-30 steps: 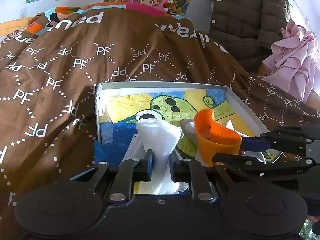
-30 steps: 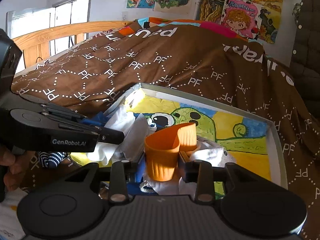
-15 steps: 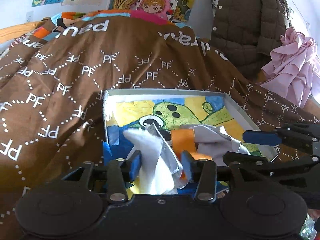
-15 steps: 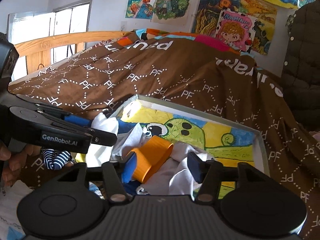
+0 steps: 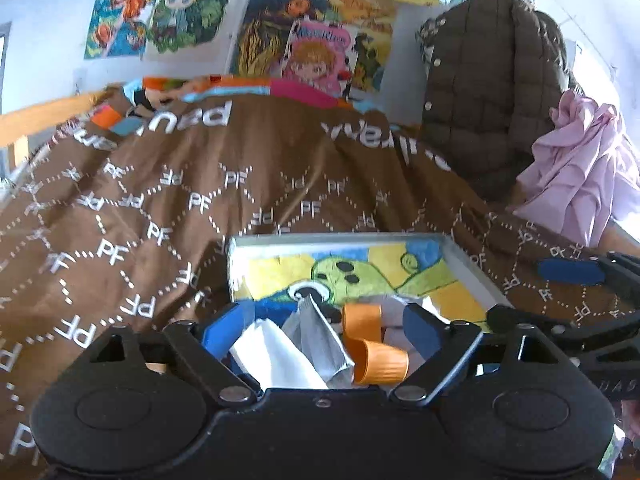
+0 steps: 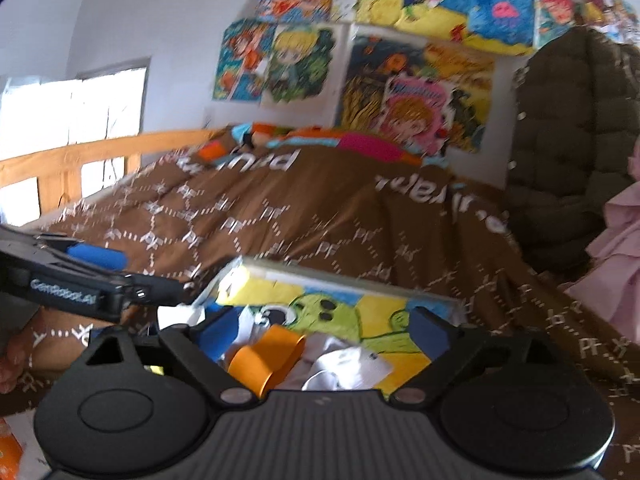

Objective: Organize soft objects
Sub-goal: 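Lower the cloth and strap into the tray and open both grippers, then move both tools back over the pile of remaining items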

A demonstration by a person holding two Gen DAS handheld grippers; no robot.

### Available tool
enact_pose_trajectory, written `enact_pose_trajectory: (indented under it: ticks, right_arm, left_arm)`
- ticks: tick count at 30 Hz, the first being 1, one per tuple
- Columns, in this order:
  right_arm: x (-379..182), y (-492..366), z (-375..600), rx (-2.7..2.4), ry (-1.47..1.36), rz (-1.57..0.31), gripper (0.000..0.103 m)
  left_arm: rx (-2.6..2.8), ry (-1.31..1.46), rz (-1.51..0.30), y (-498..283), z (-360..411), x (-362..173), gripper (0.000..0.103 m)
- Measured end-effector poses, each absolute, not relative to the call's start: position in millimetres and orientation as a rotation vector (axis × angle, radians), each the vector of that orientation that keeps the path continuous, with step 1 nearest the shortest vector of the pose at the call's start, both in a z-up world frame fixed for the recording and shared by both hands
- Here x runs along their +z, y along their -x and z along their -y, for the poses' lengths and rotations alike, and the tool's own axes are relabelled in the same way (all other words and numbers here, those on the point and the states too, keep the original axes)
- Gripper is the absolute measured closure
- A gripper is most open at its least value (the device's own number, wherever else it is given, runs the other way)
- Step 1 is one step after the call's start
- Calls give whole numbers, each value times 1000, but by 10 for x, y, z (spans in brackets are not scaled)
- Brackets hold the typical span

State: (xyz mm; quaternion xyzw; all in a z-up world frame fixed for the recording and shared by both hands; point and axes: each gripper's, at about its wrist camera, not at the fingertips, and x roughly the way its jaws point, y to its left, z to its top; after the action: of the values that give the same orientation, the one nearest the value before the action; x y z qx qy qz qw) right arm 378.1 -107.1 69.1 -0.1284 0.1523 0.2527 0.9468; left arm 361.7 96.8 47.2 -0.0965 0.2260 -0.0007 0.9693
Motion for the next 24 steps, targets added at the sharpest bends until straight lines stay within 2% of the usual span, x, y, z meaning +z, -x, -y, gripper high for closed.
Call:
enact_pose_trajectory:
  ticks: [3,13,24]
  right_arm:
    - [784,-3678,1172,492,235,-281,0]
    - [1022,-3244,1417,471,193,-174,0]
    - [1044,-2651,1622,494,169,-146,0]
  left_arm:
    - [8,187,-422,-3501,-933,575,1]
    - [35,173,-339,-3077,-813,866,1]
    - [87,122,-271,-2495,-577,1076,1]
